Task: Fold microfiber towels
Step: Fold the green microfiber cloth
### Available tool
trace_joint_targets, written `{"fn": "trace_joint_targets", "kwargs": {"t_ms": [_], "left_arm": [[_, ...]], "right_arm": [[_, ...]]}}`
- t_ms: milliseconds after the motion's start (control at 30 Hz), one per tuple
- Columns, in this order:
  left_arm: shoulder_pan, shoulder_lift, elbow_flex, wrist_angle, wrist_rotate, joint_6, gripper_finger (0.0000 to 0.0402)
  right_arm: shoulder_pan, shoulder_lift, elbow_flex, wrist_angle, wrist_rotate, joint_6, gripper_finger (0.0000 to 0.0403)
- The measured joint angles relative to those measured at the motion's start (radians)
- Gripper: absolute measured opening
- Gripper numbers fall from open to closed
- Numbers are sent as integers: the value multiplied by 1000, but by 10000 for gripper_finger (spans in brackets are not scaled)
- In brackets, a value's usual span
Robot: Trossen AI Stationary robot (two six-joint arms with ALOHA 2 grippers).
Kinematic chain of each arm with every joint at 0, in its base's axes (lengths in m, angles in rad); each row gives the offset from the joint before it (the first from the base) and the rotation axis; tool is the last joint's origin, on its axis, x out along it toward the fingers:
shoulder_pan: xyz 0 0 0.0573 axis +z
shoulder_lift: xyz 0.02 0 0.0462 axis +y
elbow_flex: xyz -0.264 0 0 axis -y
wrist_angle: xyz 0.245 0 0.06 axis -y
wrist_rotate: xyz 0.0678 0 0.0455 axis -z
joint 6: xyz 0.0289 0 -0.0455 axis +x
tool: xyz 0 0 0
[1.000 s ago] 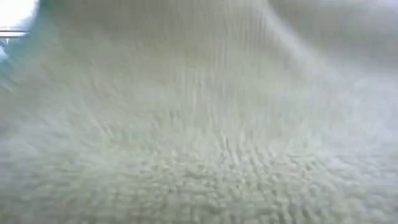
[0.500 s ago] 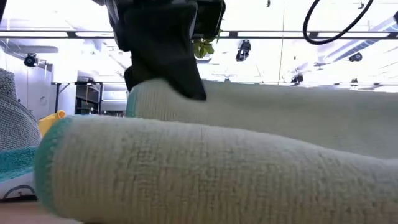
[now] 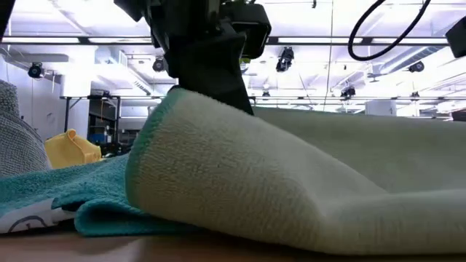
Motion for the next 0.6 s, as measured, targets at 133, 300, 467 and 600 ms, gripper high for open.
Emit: {"fn": "trace_joint_targets", "kwargs": {"t_ms": [133, 300, 467, 600], "left_arm": [[11, -2, 0, -2, -19, 5, 0], [18, -8, 0, -17, -19, 7, 0], [23, -25, 0, -74, -21, 6, 0], [30, -37, 0, -75, -21, 6, 0]], "right_arm": [[-4, 0, -9, -1, 14, -3, 8], [-6, 8, -13, -4, 66, -10, 9], [-6, 9, -13, 0, 89, -35, 9], [-11, 10, -14, -2, 94, -35, 23]]}}
